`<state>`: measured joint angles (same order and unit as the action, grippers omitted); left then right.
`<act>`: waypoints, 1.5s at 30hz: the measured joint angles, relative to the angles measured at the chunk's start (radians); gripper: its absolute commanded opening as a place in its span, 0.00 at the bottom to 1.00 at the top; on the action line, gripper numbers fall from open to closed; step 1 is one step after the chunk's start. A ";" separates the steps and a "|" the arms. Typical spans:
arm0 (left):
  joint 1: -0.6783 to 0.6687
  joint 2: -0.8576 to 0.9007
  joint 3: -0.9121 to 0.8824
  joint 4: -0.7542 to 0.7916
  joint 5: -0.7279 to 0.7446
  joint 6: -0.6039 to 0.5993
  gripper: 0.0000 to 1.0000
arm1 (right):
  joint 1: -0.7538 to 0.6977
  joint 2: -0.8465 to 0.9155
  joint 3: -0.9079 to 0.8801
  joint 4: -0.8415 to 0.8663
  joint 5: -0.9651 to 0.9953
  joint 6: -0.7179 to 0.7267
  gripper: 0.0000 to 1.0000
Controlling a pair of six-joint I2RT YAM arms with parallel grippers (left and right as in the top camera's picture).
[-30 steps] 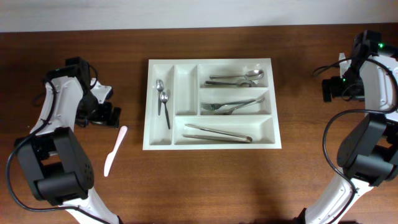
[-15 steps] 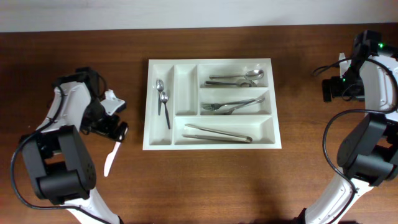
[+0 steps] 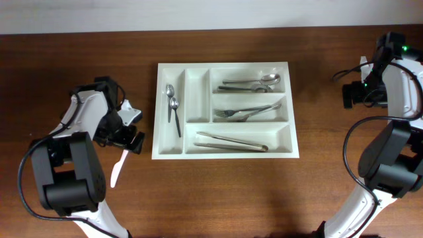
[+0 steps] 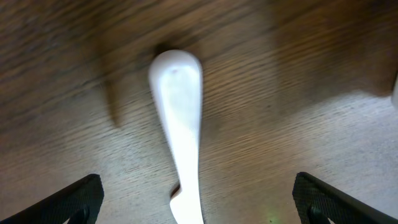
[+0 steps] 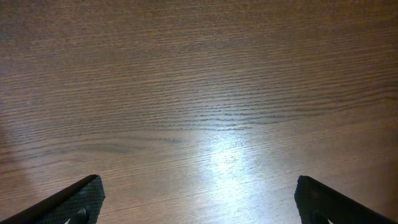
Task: Pack container
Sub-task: 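Move the left gripper down over the white plastic knife, then lower the left gripper and close it on the white knife handle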
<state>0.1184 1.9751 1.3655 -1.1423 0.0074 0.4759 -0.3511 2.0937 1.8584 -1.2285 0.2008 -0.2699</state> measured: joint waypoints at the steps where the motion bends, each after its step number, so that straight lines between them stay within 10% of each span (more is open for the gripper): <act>1: 0.007 0.000 0.000 0.000 0.003 -0.003 0.99 | 0.000 0.000 0.000 0.000 0.000 0.000 0.99; 37: 0.029 -0.019 -0.113 0.229 0.037 -0.005 1.00 | 0.000 0.000 0.000 0.000 0.000 0.000 0.99; 45: 0.048 -0.032 -0.139 0.232 0.032 -0.006 0.87 | 0.000 0.000 0.000 0.000 0.000 0.000 0.99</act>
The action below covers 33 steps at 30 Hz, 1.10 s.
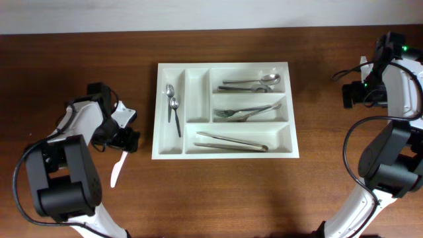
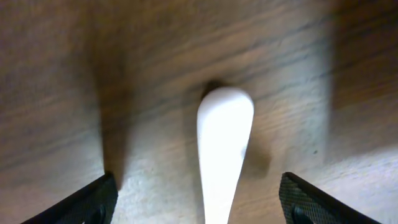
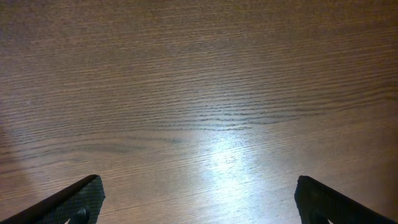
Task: Pack container
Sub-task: 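Lower the left gripper and close it on the white knife handle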
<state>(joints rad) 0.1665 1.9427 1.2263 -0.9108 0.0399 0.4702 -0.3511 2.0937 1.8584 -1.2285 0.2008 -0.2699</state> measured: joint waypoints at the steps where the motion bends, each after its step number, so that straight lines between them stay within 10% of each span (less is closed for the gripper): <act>1: 0.005 -0.004 -0.006 0.000 0.001 0.000 0.87 | 0.000 0.000 0.000 0.000 0.000 0.000 0.99; 33: 0.027 -0.015 -0.030 0.003 -0.068 -0.004 0.99 | 0.000 0.000 0.000 0.000 0.000 0.000 0.99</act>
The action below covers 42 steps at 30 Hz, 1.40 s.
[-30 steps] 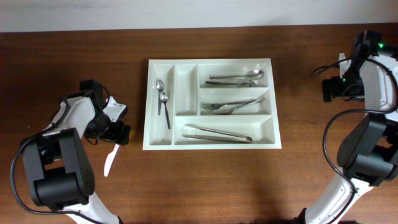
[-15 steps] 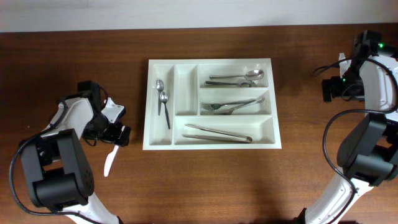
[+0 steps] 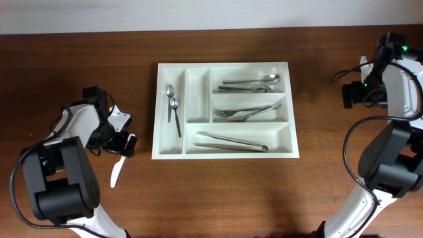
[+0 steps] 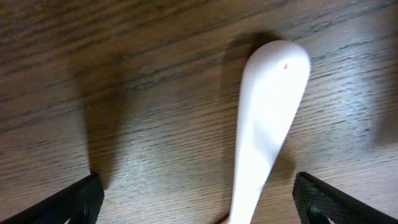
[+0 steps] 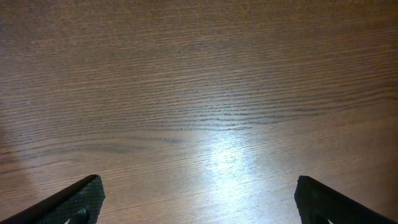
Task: Pack container
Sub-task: 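Lower the left gripper and close it on the white knife handle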
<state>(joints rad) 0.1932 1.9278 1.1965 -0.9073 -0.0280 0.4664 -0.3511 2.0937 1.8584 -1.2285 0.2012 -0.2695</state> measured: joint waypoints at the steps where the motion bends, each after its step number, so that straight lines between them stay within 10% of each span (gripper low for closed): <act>1: 0.000 0.000 -0.001 0.001 -0.004 0.000 0.99 | 0.000 0.000 0.000 0.000 0.000 -0.001 0.99; 13: 0.001 -0.018 -0.038 0.026 -0.023 0.000 0.97 | 0.000 0.000 0.000 0.000 0.000 -0.001 0.99; 17: 0.004 -0.021 -0.041 0.023 -0.026 -0.009 0.59 | 0.000 0.000 0.000 0.000 0.000 0.000 0.99; 27: 0.007 -0.023 -0.046 0.014 -0.025 -0.010 0.11 | 0.000 0.000 0.000 0.000 0.000 0.000 0.99; 42: 0.013 -0.024 -0.046 0.014 -0.010 -0.023 0.02 | 0.000 0.000 0.000 0.000 0.000 0.000 0.99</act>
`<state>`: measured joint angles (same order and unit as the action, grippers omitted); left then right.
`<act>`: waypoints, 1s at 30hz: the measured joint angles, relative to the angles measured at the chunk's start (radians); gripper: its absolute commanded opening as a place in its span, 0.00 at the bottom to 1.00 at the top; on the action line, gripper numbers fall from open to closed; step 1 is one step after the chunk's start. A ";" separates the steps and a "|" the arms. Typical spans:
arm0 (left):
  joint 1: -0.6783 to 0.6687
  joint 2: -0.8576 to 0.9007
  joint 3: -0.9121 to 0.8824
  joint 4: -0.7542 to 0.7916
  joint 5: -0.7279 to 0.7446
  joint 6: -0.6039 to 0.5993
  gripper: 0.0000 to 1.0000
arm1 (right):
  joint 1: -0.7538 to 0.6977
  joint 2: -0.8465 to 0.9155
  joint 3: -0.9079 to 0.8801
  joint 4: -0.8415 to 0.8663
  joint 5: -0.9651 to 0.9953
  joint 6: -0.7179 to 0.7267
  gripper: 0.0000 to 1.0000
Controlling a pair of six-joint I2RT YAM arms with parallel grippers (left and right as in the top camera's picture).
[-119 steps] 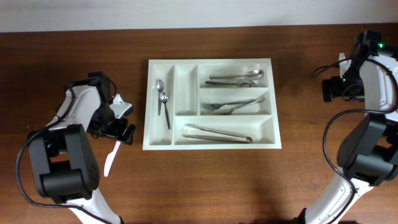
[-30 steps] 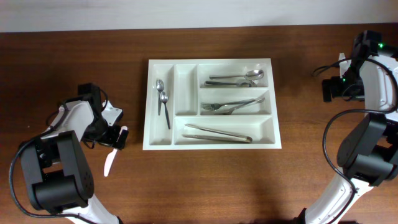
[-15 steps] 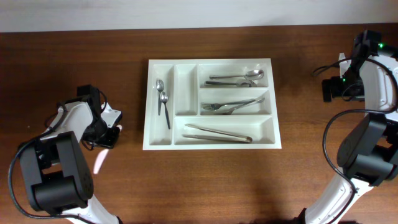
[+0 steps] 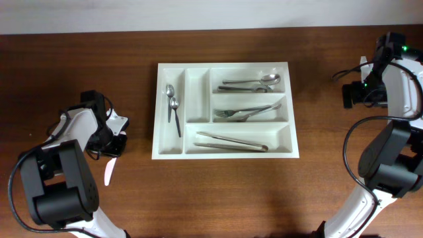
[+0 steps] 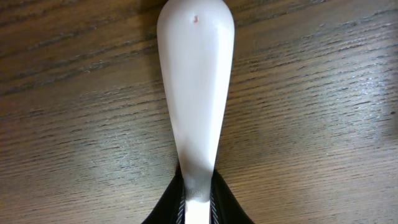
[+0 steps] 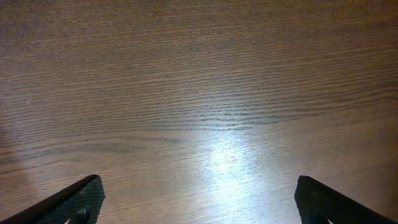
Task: Pack container
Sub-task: 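Lower the left gripper and close it on the white knife handle, then lift the white knife and carry it over the tray's narrow compartment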
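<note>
A white plastic utensil [image 5: 195, 93] with a rounded end points away from my left gripper [image 5: 196, 202], which is shut on its narrow part. In the overhead view the utensil [image 4: 108, 170] sticks out below the left gripper [image 4: 112, 147], left of the white cutlery tray [image 4: 225, 65]. Whether the utensil rests on the table or is just off it I cannot tell. My right gripper [image 6: 199, 205] stands open over bare wood at the far right, holding nothing.
The tray holds two small spoons [image 4: 172, 109] in its left slot, spoons [image 4: 254, 82] at upper right, forks [image 4: 248, 112] in the middle and long metal pieces [image 4: 231, 141] in the bottom slot. The narrow second slot [image 4: 197, 92] is bare.
My left gripper was open with the white utensil between its fingers; now it is shut on it. The utensil sits slightly further left and is lined up with the gripper. The right arm is unchanged.
My left gripper was open over the white utensil near the tray's left side. At the following moments it stood further left each time, still open above the utensil. Now its fingers are shut on the utensil. The right gripper stayed open and still throughout.
</note>
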<state>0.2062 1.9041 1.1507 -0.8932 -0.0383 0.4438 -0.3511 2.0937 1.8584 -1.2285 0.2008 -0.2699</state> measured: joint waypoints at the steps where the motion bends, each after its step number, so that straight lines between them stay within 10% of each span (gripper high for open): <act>1: 0.000 0.000 0.000 0.000 0.000 0.000 0.02 | 0.000 0.000 0.000 0.000 0.000 0.000 0.99; 30: -0.001 0.064 0.378 -0.014 0.163 -0.200 0.02 | 0.000 0.000 0.000 0.000 0.000 0.000 0.99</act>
<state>0.2050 1.9682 1.5288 -0.9077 0.1242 0.2436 -0.3511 2.0937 1.8584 -1.2285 0.2012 -0.2703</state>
